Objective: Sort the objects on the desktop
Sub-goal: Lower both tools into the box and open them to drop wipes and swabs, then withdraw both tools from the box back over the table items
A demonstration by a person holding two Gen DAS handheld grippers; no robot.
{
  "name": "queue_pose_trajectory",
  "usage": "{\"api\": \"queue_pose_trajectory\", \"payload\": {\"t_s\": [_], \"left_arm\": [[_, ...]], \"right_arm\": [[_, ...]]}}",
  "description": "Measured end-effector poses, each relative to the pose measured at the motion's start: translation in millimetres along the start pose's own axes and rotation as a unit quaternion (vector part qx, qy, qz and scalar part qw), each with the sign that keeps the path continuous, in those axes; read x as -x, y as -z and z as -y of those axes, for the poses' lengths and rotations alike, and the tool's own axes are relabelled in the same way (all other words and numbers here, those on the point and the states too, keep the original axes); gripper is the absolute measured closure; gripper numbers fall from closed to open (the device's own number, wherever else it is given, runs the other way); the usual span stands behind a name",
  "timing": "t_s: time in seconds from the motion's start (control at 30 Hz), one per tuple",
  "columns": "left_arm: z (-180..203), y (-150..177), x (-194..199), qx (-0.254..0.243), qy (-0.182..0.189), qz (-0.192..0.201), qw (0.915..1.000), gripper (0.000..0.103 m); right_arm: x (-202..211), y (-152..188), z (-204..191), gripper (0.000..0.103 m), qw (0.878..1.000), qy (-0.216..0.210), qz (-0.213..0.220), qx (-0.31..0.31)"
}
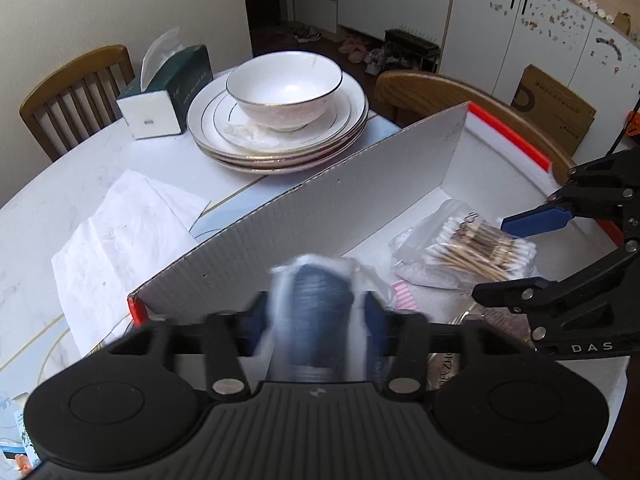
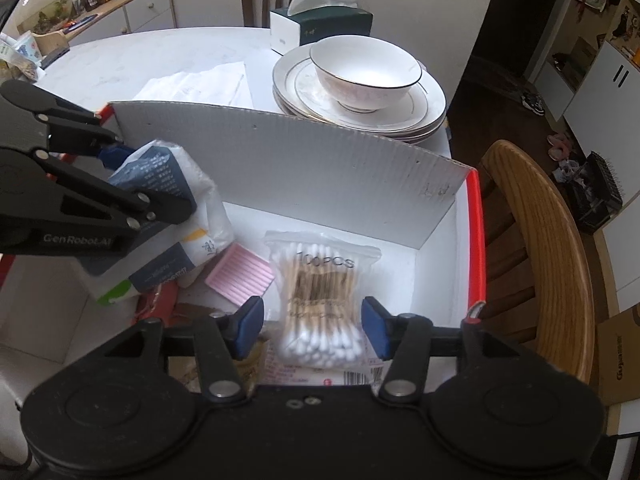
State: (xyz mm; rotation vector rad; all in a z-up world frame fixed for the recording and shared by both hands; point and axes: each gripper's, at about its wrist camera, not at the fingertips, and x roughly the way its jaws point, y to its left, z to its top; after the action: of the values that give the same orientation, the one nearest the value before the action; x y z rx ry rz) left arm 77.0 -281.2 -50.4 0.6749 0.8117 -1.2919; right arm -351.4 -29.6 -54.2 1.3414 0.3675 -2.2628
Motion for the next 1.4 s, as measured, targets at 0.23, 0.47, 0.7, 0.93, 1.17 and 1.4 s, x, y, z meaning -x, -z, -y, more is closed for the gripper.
{"api": "queue_pose_trajectory", "payload": {"t_s": [0.23, 0.47, 0.7, 0.93, 1.17, 1.4], "left_arm": [[4, 3, 16, 0.002, 0.005, 0.019, 0.9998, 0.040], [6, 9, 37, 0.009, 0.009, 0.038, 0.9992, 0.037], [5, 19, 60, 0.024, 0.012, 0.059, 0.9979, 0.036], [0, 34, 89, 0.042, 0.021, 0.085, 0.9952, 0.031], [-15, 54, 117, 0.054, 0.029, 0.110, 0.9920, 0.031], [-47, 81, 149, 0.066, 0.029, 0.129, 0.9891, 0.031]], "right_arm": [[11, 3, -2, 0.048, 1.000, -0.014, 0.011, 0.002], [29, 8, 0, 0.041, 0.999, -0.025, 0.034, -0.004], [47, 10, -1, 0.041, 0.998, -0.036, 0.056, -0.015], [67, 7, -13, 0.037, 0.996, -0.051, 0.078, -0.014], [81, 2, -39, 0.036, 0.994, -0.054, 0.094, -0.028], [92, -10, -81, 0.036, 0.992, -0.052, 0.107, -0.037]]}}
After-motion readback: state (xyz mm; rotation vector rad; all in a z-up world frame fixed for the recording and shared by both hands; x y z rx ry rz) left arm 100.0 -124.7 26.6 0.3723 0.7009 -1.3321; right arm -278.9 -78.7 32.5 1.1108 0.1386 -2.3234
